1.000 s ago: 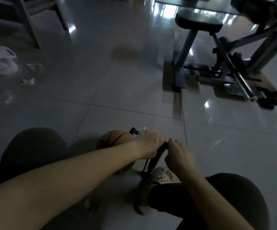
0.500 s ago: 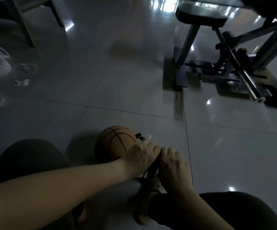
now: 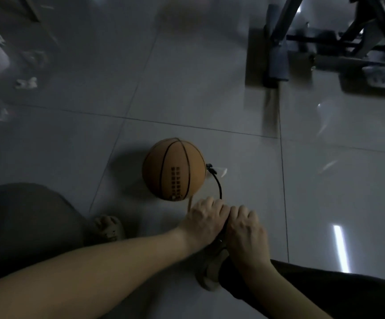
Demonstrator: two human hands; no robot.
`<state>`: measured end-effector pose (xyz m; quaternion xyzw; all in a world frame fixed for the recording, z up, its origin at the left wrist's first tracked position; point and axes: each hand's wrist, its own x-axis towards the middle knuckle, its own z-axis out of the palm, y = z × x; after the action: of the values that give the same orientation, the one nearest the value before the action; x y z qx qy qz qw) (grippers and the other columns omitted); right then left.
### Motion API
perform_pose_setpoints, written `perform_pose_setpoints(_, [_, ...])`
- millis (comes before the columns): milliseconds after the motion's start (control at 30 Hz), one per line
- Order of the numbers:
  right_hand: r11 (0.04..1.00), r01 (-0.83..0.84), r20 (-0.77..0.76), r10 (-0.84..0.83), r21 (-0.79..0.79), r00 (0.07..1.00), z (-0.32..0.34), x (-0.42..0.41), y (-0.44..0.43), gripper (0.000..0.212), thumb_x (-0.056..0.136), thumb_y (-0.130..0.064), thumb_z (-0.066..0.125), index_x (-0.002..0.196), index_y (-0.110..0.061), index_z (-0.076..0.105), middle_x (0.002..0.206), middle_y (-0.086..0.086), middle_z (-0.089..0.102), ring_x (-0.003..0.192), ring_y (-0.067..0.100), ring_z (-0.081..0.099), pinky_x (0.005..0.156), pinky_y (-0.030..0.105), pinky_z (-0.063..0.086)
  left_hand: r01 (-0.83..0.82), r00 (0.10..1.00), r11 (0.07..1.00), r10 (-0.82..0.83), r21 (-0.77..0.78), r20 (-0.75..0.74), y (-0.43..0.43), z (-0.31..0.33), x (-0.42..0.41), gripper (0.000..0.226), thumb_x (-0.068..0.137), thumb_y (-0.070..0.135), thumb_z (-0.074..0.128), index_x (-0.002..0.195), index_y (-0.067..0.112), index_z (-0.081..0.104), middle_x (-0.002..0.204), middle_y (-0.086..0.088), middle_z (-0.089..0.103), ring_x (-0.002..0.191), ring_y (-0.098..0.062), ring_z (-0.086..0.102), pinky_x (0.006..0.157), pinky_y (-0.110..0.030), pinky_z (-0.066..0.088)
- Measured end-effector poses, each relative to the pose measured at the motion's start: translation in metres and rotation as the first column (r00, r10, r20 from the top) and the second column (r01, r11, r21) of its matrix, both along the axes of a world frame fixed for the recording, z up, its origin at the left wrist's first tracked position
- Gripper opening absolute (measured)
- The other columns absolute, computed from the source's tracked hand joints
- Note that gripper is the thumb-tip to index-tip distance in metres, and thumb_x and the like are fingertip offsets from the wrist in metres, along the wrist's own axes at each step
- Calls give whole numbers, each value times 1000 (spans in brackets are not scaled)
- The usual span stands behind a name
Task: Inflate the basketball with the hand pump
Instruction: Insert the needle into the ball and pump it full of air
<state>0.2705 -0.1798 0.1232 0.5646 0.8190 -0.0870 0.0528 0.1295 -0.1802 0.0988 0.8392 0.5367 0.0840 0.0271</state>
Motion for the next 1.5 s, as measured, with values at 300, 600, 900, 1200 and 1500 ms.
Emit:
perform_pose_setpoints(300, [995, 27, 53, -22, -98, 998, 4, 0, -8, 10, 95, -18, 52, 105, -17, 51, 98, 4, 53, 83, 20, 49, 67, 32, 51, -26, 997, 975, 9, -220, -78, -11, 17, 7, 28, 90, 20, 32, 106, 15, 54, 98, -8, 60, 83, -23, 54, 72, -35, 49])
perform_pose_setpoints(600, [984, -15, -34, 22, 178, 999, 131, 2, 10, 11, 95, -26, 54, 102, -18, 53, 95, 1, 58, 79, 19, 56, 67, 29, 45, 83, 992, 997, -84, 6, 95, 8, 142, -9, 53, 84, 26, 17, 117, 11, 56, 109, -10, 60, 97, -28, 56, 83, -38, 47])
perform_pose_setpoints(900, [935, -25, -96, 62, 353, 993, 135, 0, -4, 5, 90, -22, 50, 87, -19, 48, 76, -1, 47, 63, 16, 42, 53, 30, 38, 52, 996, 986, -63, 158, 64, -2, 148, -13, 37, 88, 24, 20, 100, 13, 53, 91, -8, 56, 76, -23, 49, 66, -35, 44])
perform_pose_setpoints(1200, [961, 41, -83, -19, 275, 996, 66, 6, -19, 12, 85, -16, 36, 85, -18, 47, 77, 2, 43, 64, 17, 38, 52, 33, 42, 13, 1000, 997, -13, 82, -5, -15, 78, 2, 13, 96, 20, 32, 95, 16, 45, 88, -6, 53, 78, -23, 48, 63, -34, 42])
perform_pose_setpoints(1500, [992, 18, -26, -15, 128, 1000, 1, 3, -9, 3, 84, -18, 53, 86, -16, 52, 79, 6, 47, 65, 19, 39, 53, 33, 40, -55, 998, 998, 53, -32, -37, -8, 4, 7, 13, 86, 24, 50, 96, 16, 50, 89, -5, 53, 76, -22, 49, 63, -35, 46])
